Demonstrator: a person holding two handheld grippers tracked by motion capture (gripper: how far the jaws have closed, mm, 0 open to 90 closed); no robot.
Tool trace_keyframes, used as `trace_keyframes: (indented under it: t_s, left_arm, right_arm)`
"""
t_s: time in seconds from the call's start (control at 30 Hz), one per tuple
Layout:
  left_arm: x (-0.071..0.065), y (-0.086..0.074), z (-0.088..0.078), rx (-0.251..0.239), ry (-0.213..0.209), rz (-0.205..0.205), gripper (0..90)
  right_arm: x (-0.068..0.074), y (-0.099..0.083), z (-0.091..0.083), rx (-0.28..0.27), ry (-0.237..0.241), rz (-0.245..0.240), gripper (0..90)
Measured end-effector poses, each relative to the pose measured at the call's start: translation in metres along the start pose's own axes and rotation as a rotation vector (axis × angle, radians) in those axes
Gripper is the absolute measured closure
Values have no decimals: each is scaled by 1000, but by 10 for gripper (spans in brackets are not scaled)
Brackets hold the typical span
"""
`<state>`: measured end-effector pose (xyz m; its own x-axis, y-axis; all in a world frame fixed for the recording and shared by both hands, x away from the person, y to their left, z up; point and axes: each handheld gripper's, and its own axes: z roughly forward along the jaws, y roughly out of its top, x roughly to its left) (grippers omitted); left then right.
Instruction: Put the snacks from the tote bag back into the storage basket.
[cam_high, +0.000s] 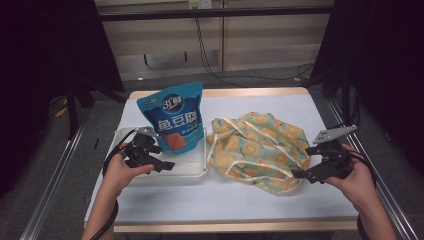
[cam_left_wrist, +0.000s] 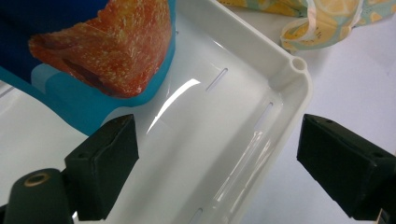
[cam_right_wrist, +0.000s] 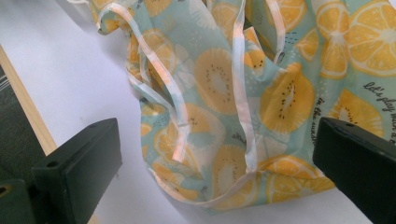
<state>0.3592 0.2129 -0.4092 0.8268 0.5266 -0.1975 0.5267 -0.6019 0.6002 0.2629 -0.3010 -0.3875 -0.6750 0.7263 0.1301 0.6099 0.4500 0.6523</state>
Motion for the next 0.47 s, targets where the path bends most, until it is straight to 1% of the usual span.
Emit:
trace_keyframes:
  t_s: [0.03,0.13,0.2,0.33,0.47]
  left_arm:
    - [0,-1,0,-5,-3,-7,124]
    - [0,-2,-1,-9,-5,-7,124]
    - [0,-3,-1,-13,-7,-14,123]
    - [1,-4,0,-5,-7,-13,122]
    - [1,-4,1,-12,-16,-10,120]
  right_arm:
    - [0,0,0,-4,2,0,9]
    - [0,-1,0,-4,-2,2,10]
    - [0,-1,-2,-5,0,5,9]
    - [0,-3,-3,-4,-4,4,9]
    - [1,-4,-4,6,-15,6,9]
